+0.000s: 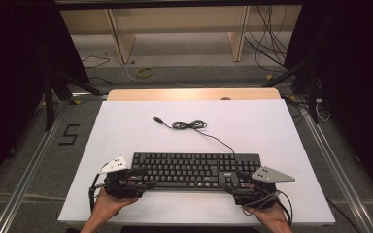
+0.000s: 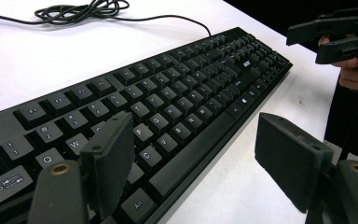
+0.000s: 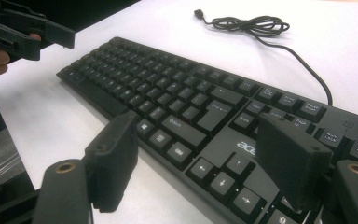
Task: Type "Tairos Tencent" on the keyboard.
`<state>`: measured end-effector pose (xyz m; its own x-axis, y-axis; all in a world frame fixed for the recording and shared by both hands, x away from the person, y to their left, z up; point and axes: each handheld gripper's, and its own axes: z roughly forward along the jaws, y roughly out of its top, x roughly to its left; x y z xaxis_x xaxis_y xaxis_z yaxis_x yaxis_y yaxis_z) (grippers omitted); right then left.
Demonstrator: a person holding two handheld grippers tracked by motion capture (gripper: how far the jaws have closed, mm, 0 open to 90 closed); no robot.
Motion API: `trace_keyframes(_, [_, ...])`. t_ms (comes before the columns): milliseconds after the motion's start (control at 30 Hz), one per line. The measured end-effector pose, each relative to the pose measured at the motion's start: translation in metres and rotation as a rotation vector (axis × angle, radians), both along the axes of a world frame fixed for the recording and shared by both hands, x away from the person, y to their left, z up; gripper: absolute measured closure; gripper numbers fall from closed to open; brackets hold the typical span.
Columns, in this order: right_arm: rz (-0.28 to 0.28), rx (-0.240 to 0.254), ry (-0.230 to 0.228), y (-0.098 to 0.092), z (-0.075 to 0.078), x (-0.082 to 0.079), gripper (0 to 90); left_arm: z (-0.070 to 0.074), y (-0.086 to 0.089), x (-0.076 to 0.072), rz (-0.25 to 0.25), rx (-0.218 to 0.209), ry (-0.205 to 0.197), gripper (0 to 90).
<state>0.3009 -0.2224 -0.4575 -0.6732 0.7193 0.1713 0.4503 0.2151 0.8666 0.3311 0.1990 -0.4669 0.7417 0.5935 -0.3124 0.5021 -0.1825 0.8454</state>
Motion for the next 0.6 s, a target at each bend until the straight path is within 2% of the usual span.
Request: trace_keyframes(600, [0.002,0.003,0.001,0.0016,0.0009,0.0003,30.6,-0.0001,0.0,0.0003,-0.003,0.006,0.0,27.8])
